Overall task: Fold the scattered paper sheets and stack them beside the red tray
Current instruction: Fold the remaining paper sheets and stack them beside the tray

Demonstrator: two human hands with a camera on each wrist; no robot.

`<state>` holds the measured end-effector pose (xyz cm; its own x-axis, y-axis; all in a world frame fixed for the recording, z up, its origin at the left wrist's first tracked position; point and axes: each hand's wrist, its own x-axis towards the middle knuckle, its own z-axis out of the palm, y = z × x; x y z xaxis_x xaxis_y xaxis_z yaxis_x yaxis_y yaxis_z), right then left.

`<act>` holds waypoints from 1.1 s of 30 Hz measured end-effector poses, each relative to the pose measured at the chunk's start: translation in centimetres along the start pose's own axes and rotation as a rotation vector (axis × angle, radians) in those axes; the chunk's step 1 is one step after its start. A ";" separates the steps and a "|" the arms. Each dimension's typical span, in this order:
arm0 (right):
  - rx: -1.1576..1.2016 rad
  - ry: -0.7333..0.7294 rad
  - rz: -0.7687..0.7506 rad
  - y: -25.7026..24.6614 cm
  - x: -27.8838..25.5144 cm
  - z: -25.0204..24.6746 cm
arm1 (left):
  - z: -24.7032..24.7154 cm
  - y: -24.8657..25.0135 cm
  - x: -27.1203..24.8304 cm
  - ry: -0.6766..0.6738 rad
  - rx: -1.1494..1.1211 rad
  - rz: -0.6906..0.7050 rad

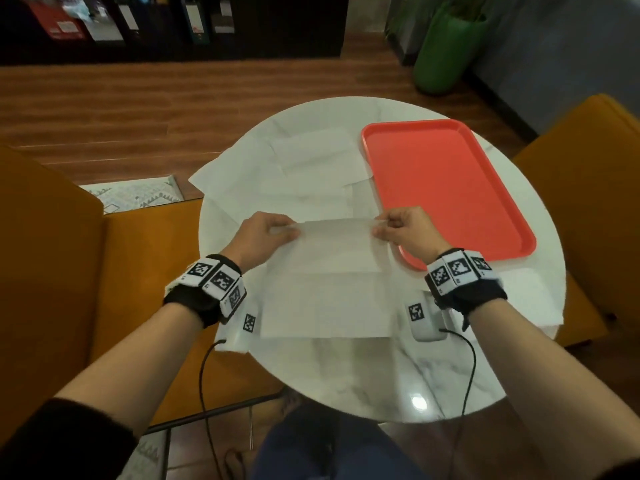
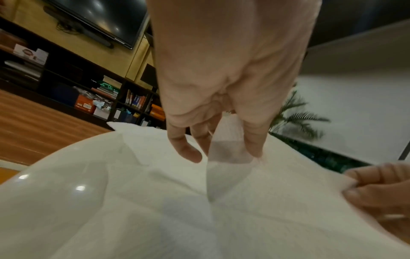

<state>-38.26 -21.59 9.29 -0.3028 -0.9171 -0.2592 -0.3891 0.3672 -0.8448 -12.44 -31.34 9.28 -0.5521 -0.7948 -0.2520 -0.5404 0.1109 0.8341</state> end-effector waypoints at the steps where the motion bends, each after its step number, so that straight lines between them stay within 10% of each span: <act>1: -0.028 0.010 0.020 0.8 0.3 0.4 | 0.5 -0.5 0.3 0.009 0.057 -0.015; 10: 0.106 0.323 -0.179 -1.4 -3.6 -0.6 | -0.3 1.3 -2.1 0.247 -0.122 0.211; 22: -0.049 0.027 0.057 6.2 -10.0 3.0 | 5.5 -5.8 -8.0 -0.076 -0.039 -0.006; 33: -0.260 0.112 0.191 7.2 -7.7 3.6 | 7.0 -4.6 -4.9 -0.001 0.059 0.002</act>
<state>-35.58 -12.46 3.45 -0.4797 -0.8107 -0.3357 -0.5208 0.5709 -0.6347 -11.69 -23.81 3.22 -0.5535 -0.7941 -0.2509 -0.5757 0.1472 0.8043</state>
